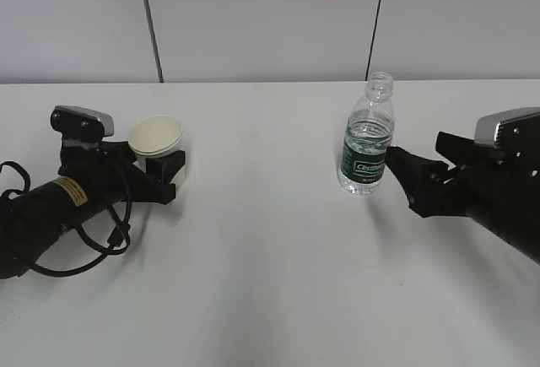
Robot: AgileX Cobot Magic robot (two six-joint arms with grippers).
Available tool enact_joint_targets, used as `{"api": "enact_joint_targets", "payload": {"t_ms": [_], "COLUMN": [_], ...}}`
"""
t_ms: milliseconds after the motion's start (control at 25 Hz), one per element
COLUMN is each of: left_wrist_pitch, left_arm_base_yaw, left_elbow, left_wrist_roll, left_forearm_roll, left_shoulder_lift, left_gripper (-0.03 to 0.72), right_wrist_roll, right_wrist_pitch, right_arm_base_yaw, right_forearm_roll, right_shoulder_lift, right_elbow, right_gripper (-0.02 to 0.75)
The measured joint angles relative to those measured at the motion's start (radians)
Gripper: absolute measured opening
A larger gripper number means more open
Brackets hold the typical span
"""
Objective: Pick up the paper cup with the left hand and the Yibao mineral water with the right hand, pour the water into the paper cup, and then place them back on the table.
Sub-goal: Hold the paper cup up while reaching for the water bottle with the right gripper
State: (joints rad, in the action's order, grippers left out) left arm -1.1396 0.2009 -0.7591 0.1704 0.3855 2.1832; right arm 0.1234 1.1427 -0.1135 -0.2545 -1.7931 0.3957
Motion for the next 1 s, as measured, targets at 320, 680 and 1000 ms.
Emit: {"api": "enact_joint_targets", "payload": {"t_ms": [320, 680, 1000], "left_wrist_pitch": [0.000, 0.000, -0.001], "left_arm_base_yaw": [0.000, 0.000, 0.000], "left_elbow": [0.000, 0.000, 0.000], "left_wrist_roll": [0.000, 0.000, 0.000], "left_forearm_roll": [-0.001, -0.001, 0.000], "left_shoulder_lift": [0.000, 0.000, 0.000], "left_gripper": [0.445, 0.444, 0.443], "right_wrist_roll": [0.000, 0.006, 0.010], "right_wrist_pitch": [0.000, 0.000, 0.000], "right_arm_base_yaw": [0.000, 0.000, 0.000], "right_forearm_roll": [0.002, -0.016, -0.016], "right_shoulder_lift": [-0.115, -0.234, -0.294], "right_elbow": [0.074, 0.203, 0.257], "right_gripper": [0.652, 0.656, 0.656]}}
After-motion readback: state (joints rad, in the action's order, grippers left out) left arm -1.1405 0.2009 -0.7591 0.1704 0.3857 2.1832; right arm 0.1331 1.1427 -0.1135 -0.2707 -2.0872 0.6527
